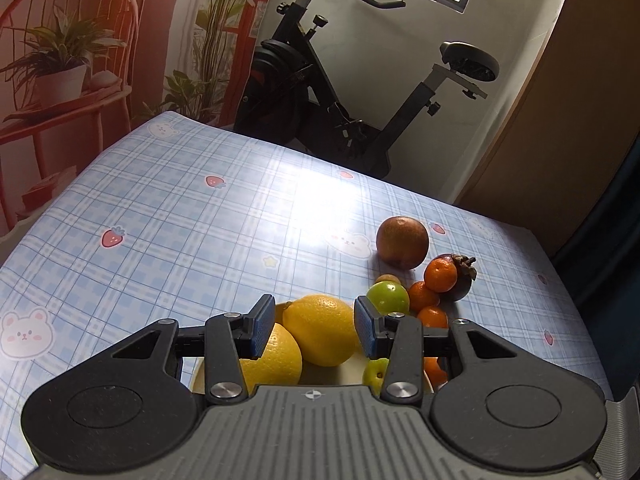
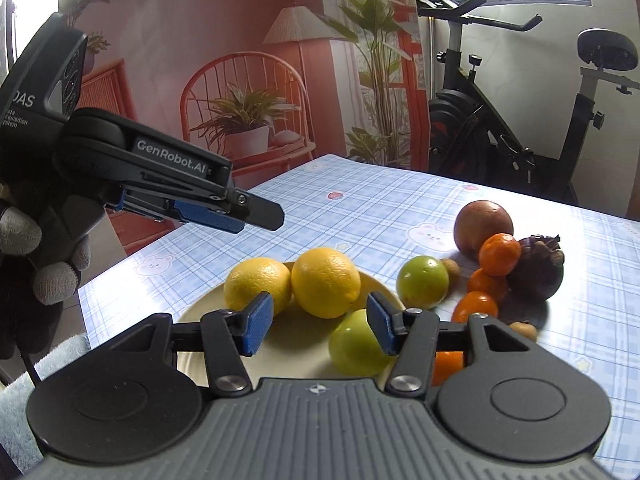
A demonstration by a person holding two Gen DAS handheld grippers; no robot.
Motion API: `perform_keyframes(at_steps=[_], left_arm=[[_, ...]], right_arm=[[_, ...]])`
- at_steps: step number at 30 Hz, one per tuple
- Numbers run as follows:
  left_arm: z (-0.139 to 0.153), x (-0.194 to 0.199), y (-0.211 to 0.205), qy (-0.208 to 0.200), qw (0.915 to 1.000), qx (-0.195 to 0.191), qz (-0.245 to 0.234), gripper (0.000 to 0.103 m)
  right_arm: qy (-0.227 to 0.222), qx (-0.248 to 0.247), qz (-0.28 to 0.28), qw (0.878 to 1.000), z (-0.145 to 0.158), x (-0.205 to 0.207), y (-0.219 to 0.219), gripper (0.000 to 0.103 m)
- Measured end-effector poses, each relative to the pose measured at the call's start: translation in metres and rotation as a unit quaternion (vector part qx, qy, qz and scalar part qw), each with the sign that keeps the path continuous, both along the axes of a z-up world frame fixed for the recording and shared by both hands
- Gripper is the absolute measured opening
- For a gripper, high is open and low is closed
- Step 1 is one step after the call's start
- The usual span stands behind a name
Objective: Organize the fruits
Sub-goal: 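Move the right tool to an orange mandarin beside the fruit pile, then close the right tool on the orange mandarin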
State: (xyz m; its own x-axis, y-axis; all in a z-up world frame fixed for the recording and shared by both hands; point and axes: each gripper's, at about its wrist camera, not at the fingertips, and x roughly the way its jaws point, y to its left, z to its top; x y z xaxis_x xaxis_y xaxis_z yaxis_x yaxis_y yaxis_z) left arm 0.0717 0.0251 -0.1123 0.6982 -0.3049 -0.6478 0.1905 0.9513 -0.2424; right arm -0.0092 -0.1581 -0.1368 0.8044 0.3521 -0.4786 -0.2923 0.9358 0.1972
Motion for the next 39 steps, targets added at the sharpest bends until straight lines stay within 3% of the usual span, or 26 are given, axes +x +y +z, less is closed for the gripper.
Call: perform_keyframes(at_steps=[8, 17, 24, 39], left_arm=[[-0.004, -0.019, -0.025, -0.029, 0.9994, 0.021, -0.004, 0.045], [-0.009, -0.028, -0.034, -0.044, 0.9980, 0.045, 0.013, 0.045], [-0.010, -0.031, -0.038, -0.049, 0.9967, 0.059, 0.027, 0.045], [-0.017, -0.035, -0.042, -0.048, 0.9967, 0.064, 0.010, 0.045]], right_arm=[[0.009, 0.007, -0.059, 0.998, -0.021, -0.013, -0.045, 0.052], [0.007, -0.001, -0.065, 0.998, -0.034, -0.009, -0.060, 0.047], [0.000, 0.041, -0.097, 0.994, -0.039, 0.001, -0.067, 0.047], [0.014, 0.035, -0.077, 0.996, -0.044, 0.014, -0.058, 0.048]])
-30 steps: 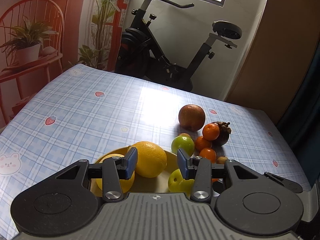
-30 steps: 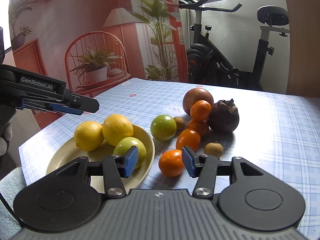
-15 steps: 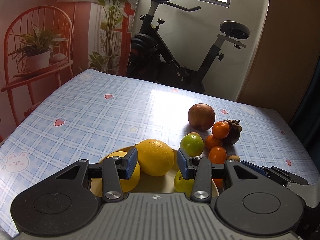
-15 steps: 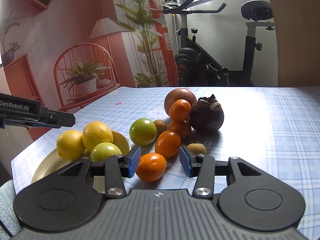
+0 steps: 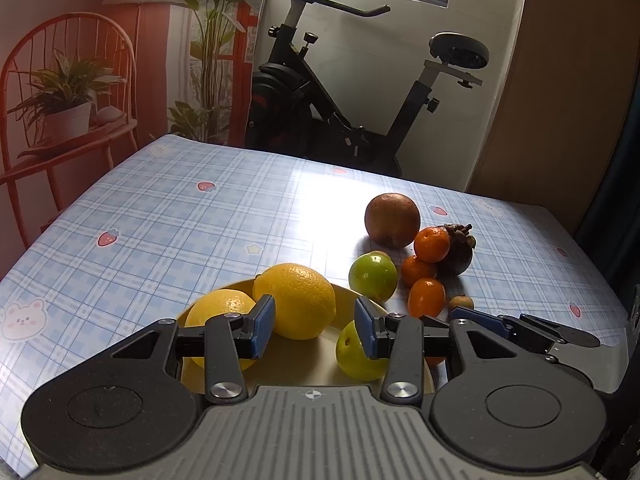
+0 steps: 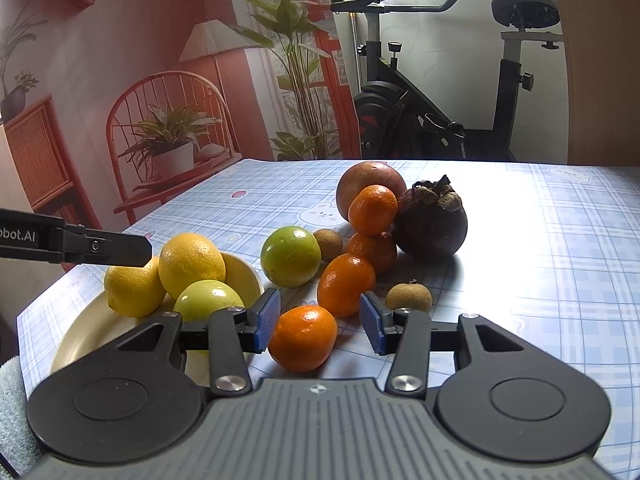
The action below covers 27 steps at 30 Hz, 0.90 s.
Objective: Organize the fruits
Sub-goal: 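Close the right tool on the orange mandarin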
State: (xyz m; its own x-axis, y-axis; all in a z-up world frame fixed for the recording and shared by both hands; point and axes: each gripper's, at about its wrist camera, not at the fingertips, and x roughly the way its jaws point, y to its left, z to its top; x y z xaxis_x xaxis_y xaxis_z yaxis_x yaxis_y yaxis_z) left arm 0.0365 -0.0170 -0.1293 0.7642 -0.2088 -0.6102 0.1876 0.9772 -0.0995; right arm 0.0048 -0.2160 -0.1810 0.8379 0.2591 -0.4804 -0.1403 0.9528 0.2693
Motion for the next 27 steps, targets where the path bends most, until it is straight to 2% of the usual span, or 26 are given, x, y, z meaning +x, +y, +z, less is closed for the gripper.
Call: perform_keyframes(at_steps=[5, 12, 17, 19, 21, 27], left_arm=[[0.001, -0.005, 0.001, -0.004, 1.0000, 0.001, -0.007, 0.045], [0.000, -0.008, 0.004, -0.004, 0.9999, -0.008, -0.009, 0.045], [-0.001, -0.008, 0.006, -0.003, 0.9998, -0.016, -0.012, 0.045], [-0.002, -0.008, 0.007, -0.002, 0.9997, -0.019, -0.012, 0.045], [-0.002, -0.008, 0.008, -0.002, 0.9997, -0.020, -0.012, 0.045], [-0.004, -0.008, 0.008, 0.000, 0.9997, -0.021, -0.014, 0.045]], right_arm=[[0.002, 0.019, -0.008, 1.000, 0.000, -0.007, -0.005, 0.048], [0.001, 0.048, -0.064, 0.997, 0.001, -0.021, -0.024, 0.048], [0.009, 0.123, -0.114, 0.986, -0.004, -0.027, -0.053, 0.047], [0.006, 0.134, -0.120, 0.984, -0.004, -0.030, -0.058, 0.047], [-0.001, 0.122, -0.115, 0.986, -0.001, -0.032, -0.054, 0.047], [-0.008, 0.040, -0.063, 0.997, 0.006, -0.028, -0.020, 0.048]])
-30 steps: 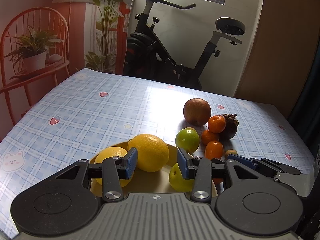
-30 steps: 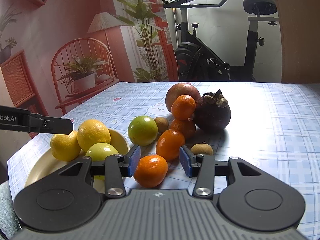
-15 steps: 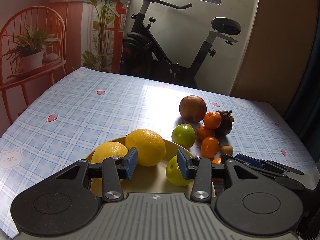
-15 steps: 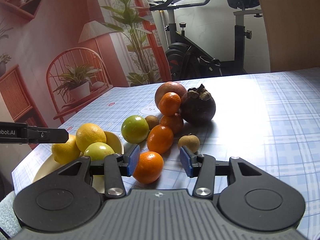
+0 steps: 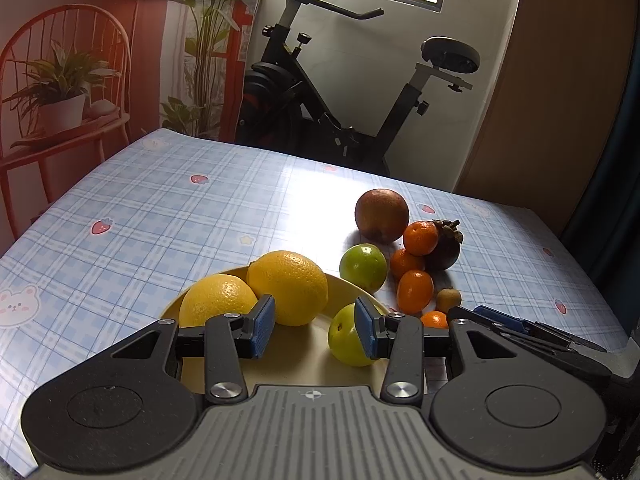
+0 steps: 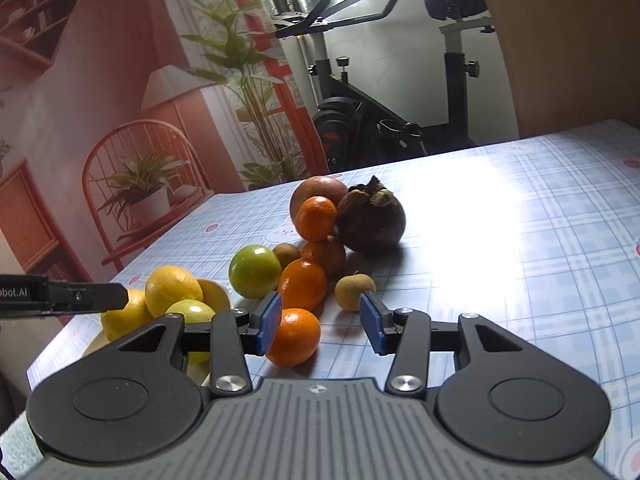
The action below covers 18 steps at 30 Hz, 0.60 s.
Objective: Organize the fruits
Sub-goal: 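Close the right tool on the orange mandarin, then lift the mandarin with the right tool while the left tool reaches a small orange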
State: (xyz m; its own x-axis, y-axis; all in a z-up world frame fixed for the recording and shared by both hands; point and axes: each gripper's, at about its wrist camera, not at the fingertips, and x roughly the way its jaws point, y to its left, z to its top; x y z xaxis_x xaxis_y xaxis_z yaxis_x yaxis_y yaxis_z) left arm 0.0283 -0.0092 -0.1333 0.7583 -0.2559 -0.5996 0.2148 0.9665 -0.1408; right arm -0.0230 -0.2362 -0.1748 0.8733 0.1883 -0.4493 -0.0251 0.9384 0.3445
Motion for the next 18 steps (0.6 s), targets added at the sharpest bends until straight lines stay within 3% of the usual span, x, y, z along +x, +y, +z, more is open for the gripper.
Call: perform_keyframes(at_steps=[5, 14, 18], left_arm=[[-0.001, 0.000, 0.000, 0.000, 1.0000, -0.001, 0.001, 0.045], [0.000, -0.002, 0.000, -0.003, 1.0000, 0.001, 0.002, 0.045], [0.000, -0.003, 0.000, -0.003, 1.0000, 0.000, 0.004, 0.045]], right_arm=[[0.005, -0.024, 0.027, 0.999, -0.003, 0.006, 0.012, 0.048], [0.031, 0.013, 0.062, 0.998, -0.007, 0.021, 0.017, 0.050], [0.037, 0.036, 0.062, 0.997, -0.008, 0.023, 0.013, 0.044]])
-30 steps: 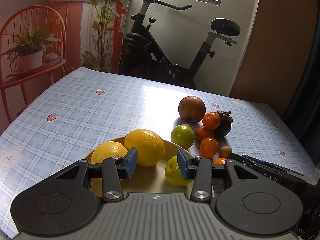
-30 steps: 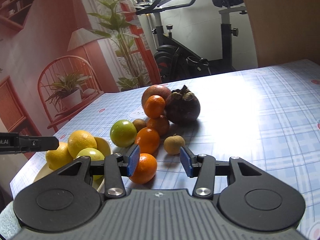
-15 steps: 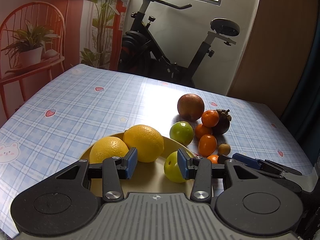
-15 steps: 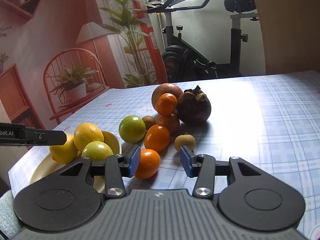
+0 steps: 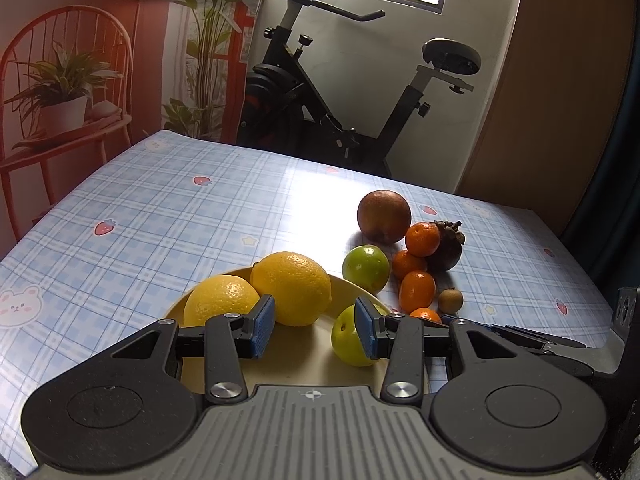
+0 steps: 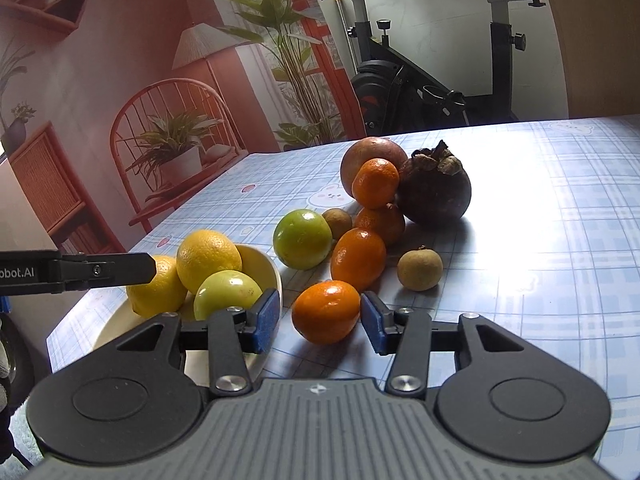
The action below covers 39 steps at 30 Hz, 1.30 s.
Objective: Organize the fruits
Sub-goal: 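Lift the mandarin with the right tool while the left tool reaches a small orange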
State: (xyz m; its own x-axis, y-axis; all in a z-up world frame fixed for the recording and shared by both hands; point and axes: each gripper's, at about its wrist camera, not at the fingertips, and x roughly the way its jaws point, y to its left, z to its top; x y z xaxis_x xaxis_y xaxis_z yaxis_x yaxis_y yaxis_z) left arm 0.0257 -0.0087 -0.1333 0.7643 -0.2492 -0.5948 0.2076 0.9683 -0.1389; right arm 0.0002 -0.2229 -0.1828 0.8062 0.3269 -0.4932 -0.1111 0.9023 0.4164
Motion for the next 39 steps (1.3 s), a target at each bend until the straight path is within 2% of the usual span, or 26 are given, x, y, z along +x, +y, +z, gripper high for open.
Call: perform_keyframes(at_steps=[1, 4, 9, 19, 39], left_arm=[[0.000, 0.000, 0.000, 0.000, 1.0000, 0.000, 0.000, 0.045], [0.000, 0.000, -0.001, 0.000, 1.0000, 0.001, -0.001, 0.045], [0.001, -0.002, -0.001, -0.001, 1.0000, 0.001, 0.002, 0.045], [0.001, -0.002, -0.007, -0.002, 1.0000, 0.006, -0.002, 0.045], [-0.002, -0.001, -0.009, 0.005, 0.9999, 0.016, -0.005, 0.045]], right_arm=[[0.001, 0.002, -0.001, 1.000, 0.000, 0.000, -0.001, 0.038], [0.001, 0.007, -0.003, 1.000, 0.000, -0.001, -0.001, 0.038], [-0.003, -0.015, -0.011, 1.000, 0.003, -0.006, 0.002, 0.038], [-0.011, -0.100, -0.039, 0.994, 0.007, -0.022, -0.021, 0.038], [0.000, -0.080, -0.014, 0.997, 0.000, 0.001, -0.023, 0.041]])
